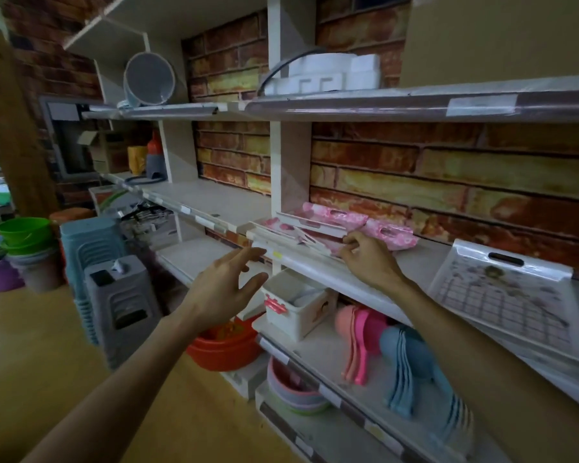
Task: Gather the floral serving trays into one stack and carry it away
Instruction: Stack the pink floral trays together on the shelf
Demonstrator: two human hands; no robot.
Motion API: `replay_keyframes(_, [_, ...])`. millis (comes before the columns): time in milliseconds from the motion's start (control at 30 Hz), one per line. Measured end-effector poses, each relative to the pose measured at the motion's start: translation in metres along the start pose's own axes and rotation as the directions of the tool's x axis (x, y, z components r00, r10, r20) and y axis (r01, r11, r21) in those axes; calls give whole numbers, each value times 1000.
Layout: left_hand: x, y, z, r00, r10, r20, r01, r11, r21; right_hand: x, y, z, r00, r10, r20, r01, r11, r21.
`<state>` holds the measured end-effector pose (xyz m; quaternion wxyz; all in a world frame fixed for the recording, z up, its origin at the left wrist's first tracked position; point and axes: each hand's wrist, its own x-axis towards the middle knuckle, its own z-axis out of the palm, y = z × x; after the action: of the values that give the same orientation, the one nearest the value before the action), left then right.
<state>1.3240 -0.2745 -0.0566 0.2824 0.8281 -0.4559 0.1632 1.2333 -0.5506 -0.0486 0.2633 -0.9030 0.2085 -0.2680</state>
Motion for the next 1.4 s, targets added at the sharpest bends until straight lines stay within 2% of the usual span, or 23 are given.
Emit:
replay_keyframes(300, [126,-102,42,984,175,25,-172,980,-100,110,12,43,974,197,-115,-194,980,32])
replay_keyframes(633, [236,-154,103,912,409,7,-400,896,-191,193,62,66,888,398,-228,-391,917,78])
replay_keyframes(833, [297,-172,147,858,513,4,-506,846,-168,248,101,80,815,547,-190,-540,837,93])
replay_keyframes(1000, [341,-190,173,806,589,59,-581,806,-113,290,123,92,706,706,-53,-657,681,324])
replay_keyframes(1067, [356,-197,180,798,599,66,-589,799,-123,306,132,97,685,729,17,-675,625,393])
replay_keyframes(1167, [375,-205,185,822,569,19,-554,807,-206,319,139,109,663,741,111,-702,562,437])
replay_keyframes(1333, [412,-224,193,881,473,28,-442,843,-307,335,135,113,647,760,63,-753,623,210])
replay_keyframes(1400, [428,-231,199,907,420,31,-385,856,-344,335,132,114,661,749,44,-743,645,180])
